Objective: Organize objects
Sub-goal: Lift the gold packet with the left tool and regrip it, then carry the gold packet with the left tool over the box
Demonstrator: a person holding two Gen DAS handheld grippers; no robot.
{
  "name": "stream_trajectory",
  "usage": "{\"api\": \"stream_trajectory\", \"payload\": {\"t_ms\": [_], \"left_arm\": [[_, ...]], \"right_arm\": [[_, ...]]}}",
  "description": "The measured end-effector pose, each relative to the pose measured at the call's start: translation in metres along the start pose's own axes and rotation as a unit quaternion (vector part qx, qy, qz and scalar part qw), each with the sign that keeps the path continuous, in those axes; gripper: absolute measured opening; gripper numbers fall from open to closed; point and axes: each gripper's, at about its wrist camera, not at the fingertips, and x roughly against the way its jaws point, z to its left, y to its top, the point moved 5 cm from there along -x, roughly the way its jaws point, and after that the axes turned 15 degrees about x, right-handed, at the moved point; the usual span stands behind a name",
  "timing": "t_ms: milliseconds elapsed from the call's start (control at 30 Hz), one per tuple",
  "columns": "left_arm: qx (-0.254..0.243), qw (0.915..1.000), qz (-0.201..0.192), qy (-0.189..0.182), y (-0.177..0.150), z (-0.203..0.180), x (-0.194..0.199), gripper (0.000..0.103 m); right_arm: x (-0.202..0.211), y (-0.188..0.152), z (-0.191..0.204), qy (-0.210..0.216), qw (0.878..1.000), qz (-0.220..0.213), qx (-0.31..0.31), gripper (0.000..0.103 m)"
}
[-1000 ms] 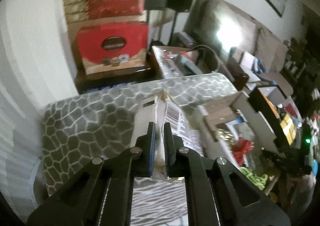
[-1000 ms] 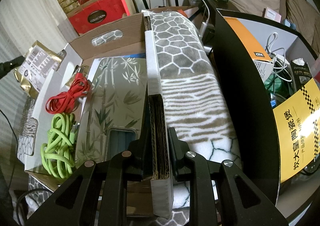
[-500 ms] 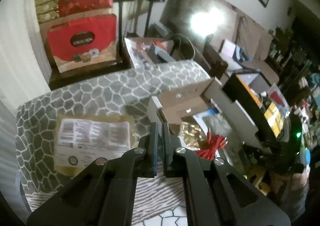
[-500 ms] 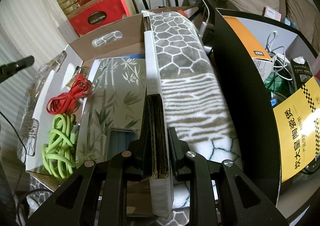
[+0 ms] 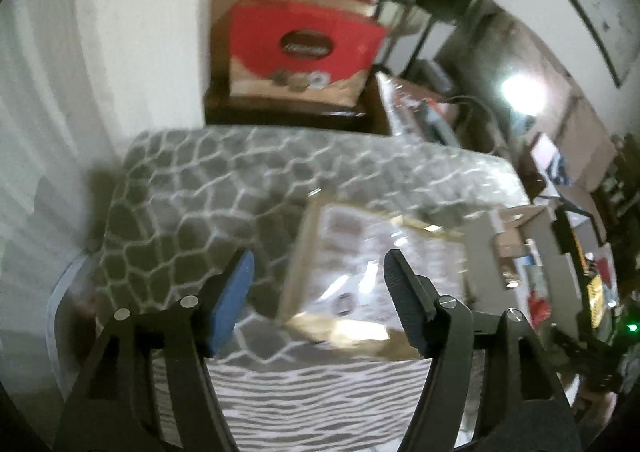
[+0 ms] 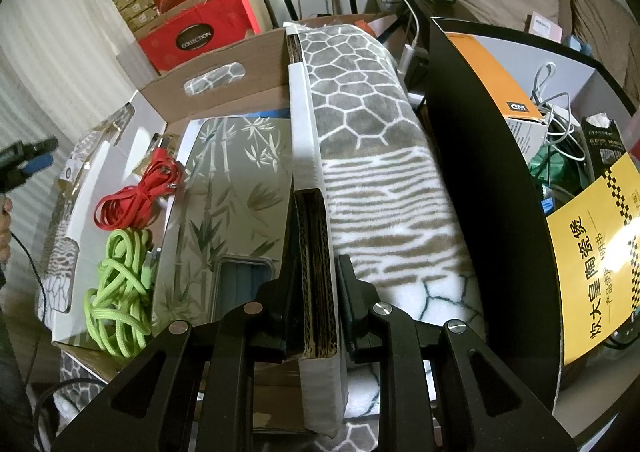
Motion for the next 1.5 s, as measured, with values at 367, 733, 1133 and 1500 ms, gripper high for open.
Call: {"api": "stream_trajectory", "payload": {"t_ms": [367,733,1133,1500], "left_arm": [[0.035,0.9988,0.035,0.000,-0.016,0.026,-0.030,0.076],[0.107,0.9881,0.077,-0.080,-0.027,0.029,-0.044,0.052],[0.085,0.9924,0.026,-0.085,-0.011,0.009,-0.003,0.022],[-0.057,0.9954,-0.073,-0.024,0.002,-0.062,0.064,0.022]], "right_arm": [[-0.001,-0.001,0.000,-0.002,1.000,0.001,0.001,0.020],[-0.001,-0.002,0.000,-0.002,1.000,0.001,0.001,0.020],[-0.002,-0.002,-0.002,-0.003,1.000,0.003,0.003,0.020],[-0.002,-0.002,-0.003,-0.002,1.000,0.002,0.003,0.020]]}}
